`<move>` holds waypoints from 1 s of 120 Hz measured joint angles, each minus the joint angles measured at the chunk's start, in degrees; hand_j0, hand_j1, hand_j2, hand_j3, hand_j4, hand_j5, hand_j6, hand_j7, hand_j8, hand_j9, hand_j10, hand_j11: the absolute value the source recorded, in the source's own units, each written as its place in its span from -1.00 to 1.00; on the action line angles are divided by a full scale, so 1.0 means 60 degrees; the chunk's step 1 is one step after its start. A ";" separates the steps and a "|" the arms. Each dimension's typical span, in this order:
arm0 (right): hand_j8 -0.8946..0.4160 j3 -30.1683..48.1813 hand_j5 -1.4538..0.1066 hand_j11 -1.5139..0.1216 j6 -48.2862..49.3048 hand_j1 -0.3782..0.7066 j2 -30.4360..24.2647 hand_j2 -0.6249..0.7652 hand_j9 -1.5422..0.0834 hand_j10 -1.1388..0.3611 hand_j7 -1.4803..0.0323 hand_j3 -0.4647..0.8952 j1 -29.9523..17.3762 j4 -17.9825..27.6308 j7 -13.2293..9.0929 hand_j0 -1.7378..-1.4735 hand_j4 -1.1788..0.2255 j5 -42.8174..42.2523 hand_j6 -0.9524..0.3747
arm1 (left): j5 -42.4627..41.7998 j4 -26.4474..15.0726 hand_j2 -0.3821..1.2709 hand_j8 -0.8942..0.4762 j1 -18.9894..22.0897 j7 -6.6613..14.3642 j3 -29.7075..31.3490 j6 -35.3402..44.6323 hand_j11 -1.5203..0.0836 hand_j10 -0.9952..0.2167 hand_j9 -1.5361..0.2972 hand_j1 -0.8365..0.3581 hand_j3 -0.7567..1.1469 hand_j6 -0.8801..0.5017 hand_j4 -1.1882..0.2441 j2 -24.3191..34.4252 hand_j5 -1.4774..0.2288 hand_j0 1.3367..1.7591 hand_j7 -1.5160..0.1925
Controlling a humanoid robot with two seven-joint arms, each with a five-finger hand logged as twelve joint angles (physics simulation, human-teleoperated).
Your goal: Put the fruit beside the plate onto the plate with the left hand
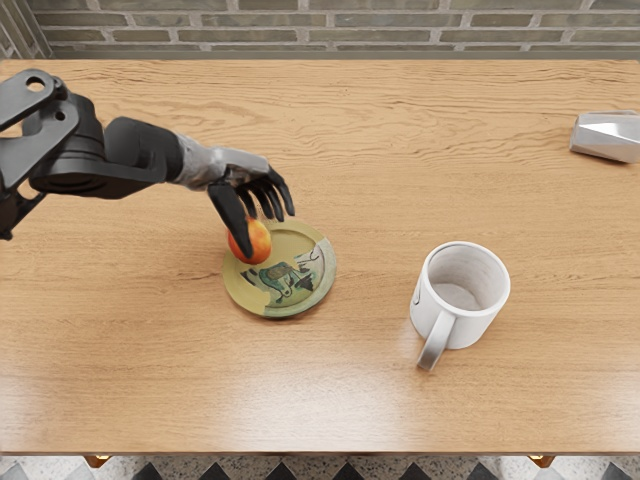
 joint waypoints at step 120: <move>0.37 0.0000 0.86 0.85 0.0000 -0.95 0.0000 -0.10 0.90 0.52 0.96 -0.32 0.0004 0.0003 0.0000 -0.40 0.68 0.0000 0.44 | -0.6340 0.4612 -0.53 0.27 0.2316 -0.0002 -0.2789 0.0002 0.85 0.60 0.64 0.93 -0.21 0.24 0.62 0.3149 0.69 0.52 0.73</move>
